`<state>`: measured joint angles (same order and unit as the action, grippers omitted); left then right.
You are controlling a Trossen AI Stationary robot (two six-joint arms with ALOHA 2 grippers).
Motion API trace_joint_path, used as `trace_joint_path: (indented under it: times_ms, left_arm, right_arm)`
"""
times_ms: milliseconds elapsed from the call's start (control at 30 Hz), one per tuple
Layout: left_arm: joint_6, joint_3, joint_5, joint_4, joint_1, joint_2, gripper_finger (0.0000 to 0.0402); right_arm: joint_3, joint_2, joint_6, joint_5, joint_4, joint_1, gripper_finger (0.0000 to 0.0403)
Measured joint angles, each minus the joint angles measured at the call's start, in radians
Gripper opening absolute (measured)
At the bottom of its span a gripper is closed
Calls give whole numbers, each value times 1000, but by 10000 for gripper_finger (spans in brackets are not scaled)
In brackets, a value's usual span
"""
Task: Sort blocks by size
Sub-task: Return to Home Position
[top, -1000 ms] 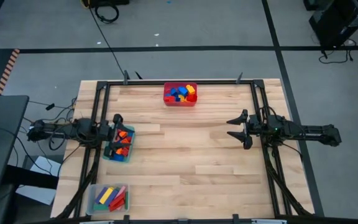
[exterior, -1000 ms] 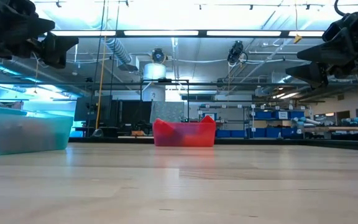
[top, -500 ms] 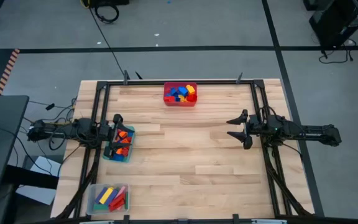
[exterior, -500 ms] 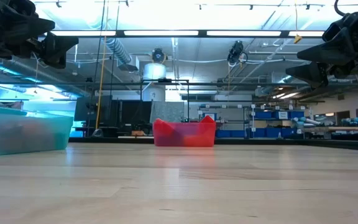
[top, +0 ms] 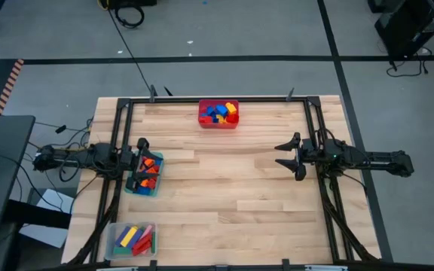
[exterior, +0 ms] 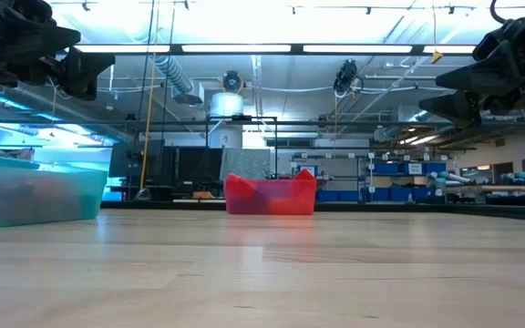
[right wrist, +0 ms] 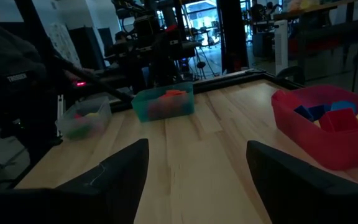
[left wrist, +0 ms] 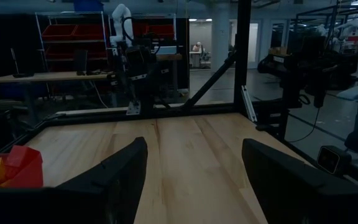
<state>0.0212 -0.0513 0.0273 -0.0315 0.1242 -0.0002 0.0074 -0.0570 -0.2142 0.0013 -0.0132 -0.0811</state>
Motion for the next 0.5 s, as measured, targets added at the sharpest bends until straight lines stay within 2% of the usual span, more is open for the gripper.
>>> trace_joint_path:
  times_ms: [500]
  left_arm:
    - [0,0,0,0,0,0,270]
  right_arm:
    - [0,0,0,0,0,0,286]
